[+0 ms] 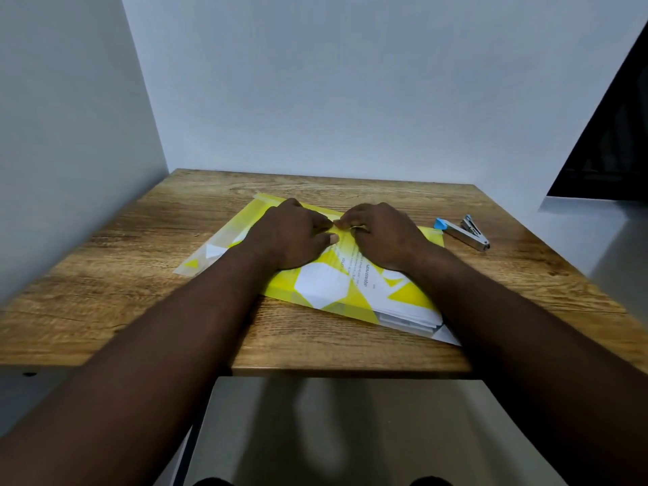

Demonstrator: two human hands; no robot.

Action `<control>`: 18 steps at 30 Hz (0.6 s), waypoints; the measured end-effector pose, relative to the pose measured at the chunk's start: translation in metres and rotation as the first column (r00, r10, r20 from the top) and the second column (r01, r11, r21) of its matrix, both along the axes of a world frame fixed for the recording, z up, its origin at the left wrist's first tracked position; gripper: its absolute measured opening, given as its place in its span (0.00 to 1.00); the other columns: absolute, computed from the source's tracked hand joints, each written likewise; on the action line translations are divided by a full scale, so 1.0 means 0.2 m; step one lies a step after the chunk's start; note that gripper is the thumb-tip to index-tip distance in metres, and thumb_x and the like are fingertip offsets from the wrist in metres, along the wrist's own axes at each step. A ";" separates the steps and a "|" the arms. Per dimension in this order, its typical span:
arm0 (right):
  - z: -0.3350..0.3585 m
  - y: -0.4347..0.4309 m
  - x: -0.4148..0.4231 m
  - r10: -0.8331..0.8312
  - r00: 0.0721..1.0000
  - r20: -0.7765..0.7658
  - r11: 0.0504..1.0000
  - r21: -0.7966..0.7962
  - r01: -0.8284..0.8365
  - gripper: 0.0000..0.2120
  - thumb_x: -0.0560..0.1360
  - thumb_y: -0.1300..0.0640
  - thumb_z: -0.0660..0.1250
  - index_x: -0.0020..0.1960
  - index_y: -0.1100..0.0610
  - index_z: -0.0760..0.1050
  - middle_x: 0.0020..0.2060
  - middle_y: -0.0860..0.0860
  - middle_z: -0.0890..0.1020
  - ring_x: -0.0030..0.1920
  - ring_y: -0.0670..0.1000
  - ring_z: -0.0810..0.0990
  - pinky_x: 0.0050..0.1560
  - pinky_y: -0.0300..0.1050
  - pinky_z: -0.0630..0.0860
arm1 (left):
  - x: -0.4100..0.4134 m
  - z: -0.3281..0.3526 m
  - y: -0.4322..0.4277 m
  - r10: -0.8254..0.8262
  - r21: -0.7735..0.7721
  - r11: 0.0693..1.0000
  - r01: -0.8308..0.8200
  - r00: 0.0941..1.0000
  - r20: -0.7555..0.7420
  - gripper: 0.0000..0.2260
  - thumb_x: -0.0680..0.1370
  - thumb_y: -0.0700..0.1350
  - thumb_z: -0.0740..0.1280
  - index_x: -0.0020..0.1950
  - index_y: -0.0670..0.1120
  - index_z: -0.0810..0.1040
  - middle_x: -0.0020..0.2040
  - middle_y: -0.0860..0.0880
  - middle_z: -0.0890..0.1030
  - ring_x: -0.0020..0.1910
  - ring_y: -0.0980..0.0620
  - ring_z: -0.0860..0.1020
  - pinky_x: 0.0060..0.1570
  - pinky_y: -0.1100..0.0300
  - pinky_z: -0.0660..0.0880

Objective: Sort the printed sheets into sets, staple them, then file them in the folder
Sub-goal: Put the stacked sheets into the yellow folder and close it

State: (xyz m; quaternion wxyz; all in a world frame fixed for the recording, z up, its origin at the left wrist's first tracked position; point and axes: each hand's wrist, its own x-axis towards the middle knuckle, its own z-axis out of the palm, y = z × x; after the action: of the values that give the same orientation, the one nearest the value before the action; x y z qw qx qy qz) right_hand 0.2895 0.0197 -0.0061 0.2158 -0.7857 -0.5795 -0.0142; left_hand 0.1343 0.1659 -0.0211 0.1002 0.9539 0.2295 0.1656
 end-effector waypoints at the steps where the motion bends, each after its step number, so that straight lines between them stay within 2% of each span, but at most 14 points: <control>1: -0.01 -0.01 0.01 0.018 1.000 -0.003 1.000 -0.008 -0.018 0.25 0.75 0.49 0.57 0.67 0.40 0.82 0.69 0.42 0.81 0.70 0.55 0.77 0.69 0.62 0.74 | 0.00 0.01 -0.01 0.004 0.003 1.000 -0.004 1.000 0.000 0.25 0.79 0.67 0.64 0.72 0.57 0.79 0.62 0.52 0.84 0.68 0.47 0.71 0.62 0.49 0.75; 4: 0.01 -0.03 0.03 0.054 0.996 -0.066 0.998 0.014 -0.054 0.17 0.81 0.48 0.66 0.68 0.43 0.82 0.67 0.44 0.82 0.67 0.51 0.79 0.69 0.50 0.74 | -0.01 0.04 -0.02 0.024 0.011 1.000 -0.023 0.998 -0.050 0.31 0.76 0.74 0.63 0.74 0.59 0.77 0.66 0.53 0.82 0.72 0.49 0.70 0.65 0.49 0.73; 5: 0.03 -0.05 0.05 0.044 0.994 -0.102 0.998 0.051 -0.039 0.16 0.80 0.49 0.71 0.68 0.44 0.82 0.64 0.44 0.83 0.64 0.48 0.80 0.66 0.45 0.74 | -0.01 0.05 -0.02 0.030 0.016 0.999 -0.029 0.997 -0.076 0.33 0.75 0.76 0.63 0.74 0.60 0.76 0.67 0.53 0.81 0.72 0.49 0.70 0.66 0.49 0.73; 7: 0.06 -0.07 0.10 0.012 0.992 -0.126 0.992 0.125 0.003 0.16 0.77 0.49 0.76 0.65 0.45 0.83 0.60 0.43 0.84 0.58 0.44 0.80 0.60 0.41 0.74 | -0.03 0.06 -0.03 0.052 0.028 0.998 -0.049 0.993 -0.104 0.35 0.73 0.78 0.62 0.75 0.61 0.75 0.67 0.53 0.81 0.73 0.49 0.69 0.66 0.48 0.73; 10: 0.08 -0.10 0.15 -0.034 0.995 -0.098 0.994 0.102 0.044 0.12 0.74 0.45 0.78 0.56 0.44 0.84 0.53 0.42 0.84 0.54 0.45 0.81 0.55 0.42 0.73 | -0.02 0.06 -0.04 0.065 0.036 0.997 -0.061 0.991 -0.115 0.35 0.74 0.78 0.60 0.74 0.62 0.75 0.66 0.52 0.81 0.73 0.49 0.69 0.66 0.47 0.73; 12: 0.07 -0.10 0.13 -0.045 0.996 -0.073 0.998 0.036 0.048 0.15 0.71 0.39 0.78 0.55 0.44 0.84 0.53 0.42 0.83 0.55 0.46 0.80 0.55 0.44 0.74 | -0.03 0.05 -0.04 0.080 0.033 0.996 -0.077 0.989 -0.121 0.35 0.75 0.78 0.59 0.75 0.61 0.74 0.67 0.50 0.81 0.73 0.48 0.69 0.66 0.47 0.73; 15: 0.05 -0.09 0.09 -0.046 0.999 0.024 0.999 -0.028 0.047 0.28 0.64 0.25 0.69 0.56 0.41 0.83 0.59 0.43 0.82 0.61 0.49 0.80 0.62 0.51 0.77 | -0.04 0.07 -0.04 0.091 0.020 0.996 -0.090 0.988 -0.128 0.33 0.77 0.75 0.61 0.76 0.59 0.74 0.71 0.49 0.80 0.72 0.46 0.73 0.66 0.48 0.74; 18: 0.05 -0.08 0.08 -0.076 0.997 0.031 0.993 -0.086 0.079 0.26 0.70 0.27 0.69 0.62 0.40 0.82 0.65 0.44 0.82 0.66 0.51 0.78 0.68 0.57 0.74 | -0.06 0.06 -0.08 0.106 -0.029 0.993 -0.111 0.985 -0.138 0.30 0.80 0.70 0.61 0.79 0.57 0.71 0.76 0.51 0.75 0.75 0.46 0.72 0.70 0.50 0.71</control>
State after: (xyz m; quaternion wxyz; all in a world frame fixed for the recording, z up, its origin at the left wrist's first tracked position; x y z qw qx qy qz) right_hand 0.3051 0.0027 0.0038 0.1724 -0.8160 -0.5516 -0.0080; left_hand 0.1219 0.1490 -0.0082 0.0927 0.9470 0.2906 0.1010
